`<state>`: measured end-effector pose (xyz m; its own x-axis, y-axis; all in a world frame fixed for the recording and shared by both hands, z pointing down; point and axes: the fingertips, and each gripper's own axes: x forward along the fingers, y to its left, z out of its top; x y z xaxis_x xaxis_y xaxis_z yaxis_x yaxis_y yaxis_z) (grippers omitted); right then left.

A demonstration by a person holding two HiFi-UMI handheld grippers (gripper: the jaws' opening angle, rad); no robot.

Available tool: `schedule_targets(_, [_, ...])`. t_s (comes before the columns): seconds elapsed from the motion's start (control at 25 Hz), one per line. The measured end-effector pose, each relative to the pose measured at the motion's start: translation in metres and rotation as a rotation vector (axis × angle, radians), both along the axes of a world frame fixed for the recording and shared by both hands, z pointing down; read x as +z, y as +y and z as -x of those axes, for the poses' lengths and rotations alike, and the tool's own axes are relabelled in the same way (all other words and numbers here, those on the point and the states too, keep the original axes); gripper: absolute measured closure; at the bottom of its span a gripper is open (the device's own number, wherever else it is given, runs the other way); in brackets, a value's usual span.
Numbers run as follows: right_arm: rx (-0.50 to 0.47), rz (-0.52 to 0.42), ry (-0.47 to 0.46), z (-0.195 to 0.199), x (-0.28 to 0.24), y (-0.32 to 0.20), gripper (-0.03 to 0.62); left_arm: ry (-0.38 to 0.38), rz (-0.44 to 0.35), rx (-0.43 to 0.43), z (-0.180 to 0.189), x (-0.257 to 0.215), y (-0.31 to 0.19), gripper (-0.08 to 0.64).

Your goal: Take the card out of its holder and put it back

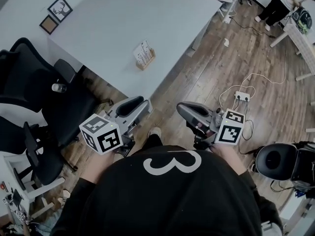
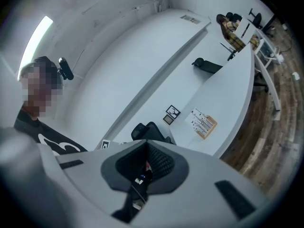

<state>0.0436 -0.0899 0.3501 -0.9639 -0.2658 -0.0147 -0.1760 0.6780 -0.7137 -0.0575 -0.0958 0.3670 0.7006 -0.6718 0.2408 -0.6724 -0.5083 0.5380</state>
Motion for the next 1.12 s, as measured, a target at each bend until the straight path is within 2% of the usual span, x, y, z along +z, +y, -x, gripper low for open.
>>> schedule_targets(0.08, [-0.019,0.000,-0.002,-0.003,-0.001,0.020,0.581,0.051,-0.007,0.010,-0.012,-0.010,0.026,0.494])
schedule_targets(0.2, [-0.046,-0.008,-0.008,-0.009,-0.004,0.056,0.581,0.073,-0.015,0.017,-0.030,-0.021,0.067,0.531])
schedule_targets(0.32, [-0.063,-0.022,-0.011,-0.013,-0.006,0.082,0.581,0.106,-0.028,0.024,-0.041,-0.027,0.097,0.545])
schedule_targets(0.52, [-0.082,-0.024,-0.023,-0.014,-0.015,0.100,0.581,0.181,-0.007,0.016,-0.046,-0.034,0.113,0.546])
schedule_targets(0.76, [-0.099,-0.078,-0.020,-0.023,-0.022,0.140,0.583,0.166,-0.056,0.036,-0.061,-0.044,0.150,0.546])
schedule_targets(1.12, [-0.085,-0.149,0.017,-0.033,-0.029,0.165,0.583,0.145,-0.084,0.045,-0.071,-0.050,0.172,0.546])
